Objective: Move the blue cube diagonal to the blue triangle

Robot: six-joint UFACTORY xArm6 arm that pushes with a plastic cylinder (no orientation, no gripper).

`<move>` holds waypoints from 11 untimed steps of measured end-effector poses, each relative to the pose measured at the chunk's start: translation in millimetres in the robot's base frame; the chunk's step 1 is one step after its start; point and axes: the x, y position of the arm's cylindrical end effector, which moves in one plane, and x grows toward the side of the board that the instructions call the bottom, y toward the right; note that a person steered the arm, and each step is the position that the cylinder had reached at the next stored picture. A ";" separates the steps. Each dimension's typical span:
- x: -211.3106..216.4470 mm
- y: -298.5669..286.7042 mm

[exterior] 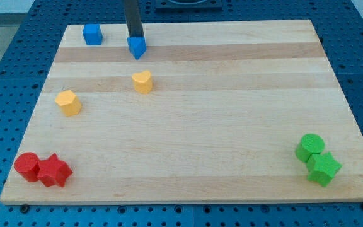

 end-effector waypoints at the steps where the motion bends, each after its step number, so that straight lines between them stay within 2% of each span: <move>1: 23.5 0.1; 2: 52.9 1.7; 3: 36.9 -2.2; 5: -68.4 -17.7; 6: -68.5 -31.9; 8: -69.1 -142.6; 9: -50.9 -140.6; 11: -1.4 -85.4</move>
